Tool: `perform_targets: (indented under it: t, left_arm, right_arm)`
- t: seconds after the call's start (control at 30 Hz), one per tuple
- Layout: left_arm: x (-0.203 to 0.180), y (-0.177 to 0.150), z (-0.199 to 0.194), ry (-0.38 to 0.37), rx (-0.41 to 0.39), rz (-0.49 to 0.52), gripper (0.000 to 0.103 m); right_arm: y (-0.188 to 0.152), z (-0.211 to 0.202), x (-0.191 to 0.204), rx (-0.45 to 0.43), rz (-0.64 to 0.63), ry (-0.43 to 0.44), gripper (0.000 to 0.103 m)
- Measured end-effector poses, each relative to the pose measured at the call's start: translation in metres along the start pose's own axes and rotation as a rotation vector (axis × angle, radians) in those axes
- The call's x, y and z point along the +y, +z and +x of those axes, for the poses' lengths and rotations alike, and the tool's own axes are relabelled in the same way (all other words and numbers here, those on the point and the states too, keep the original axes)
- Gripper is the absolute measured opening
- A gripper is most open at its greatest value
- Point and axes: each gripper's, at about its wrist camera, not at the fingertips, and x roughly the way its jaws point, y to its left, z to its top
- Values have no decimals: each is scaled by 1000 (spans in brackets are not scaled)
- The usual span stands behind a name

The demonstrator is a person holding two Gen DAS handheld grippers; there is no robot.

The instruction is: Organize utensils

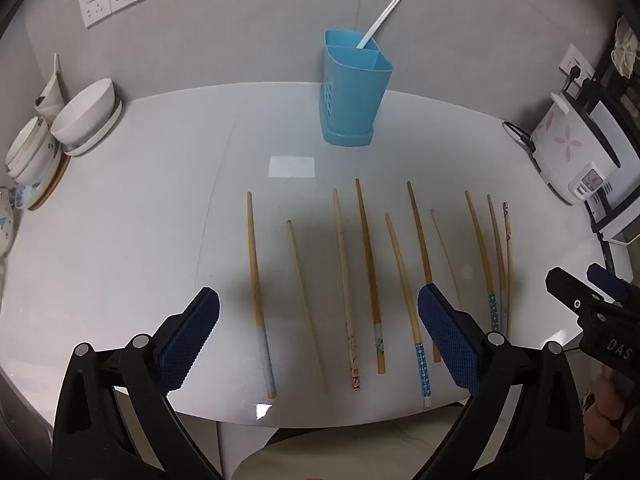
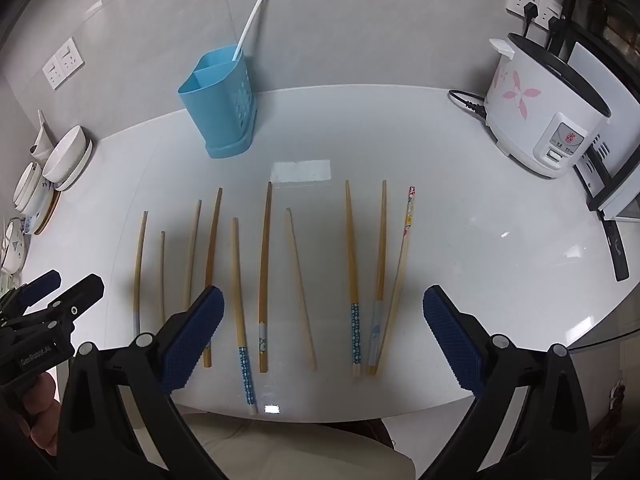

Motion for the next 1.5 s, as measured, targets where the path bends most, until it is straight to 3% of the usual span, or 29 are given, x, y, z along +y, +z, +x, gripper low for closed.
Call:
perform_targets:
  t: [0.53,1.5]
  left_arm:
    - [1,1,-13,11,7,5,97]
    - [-7,4,-3,13,-5,35,97]
  right_arm:
    - [-2,-1,3,3,0,4,95]
    - [1,0,-3,4,-2,5,95]
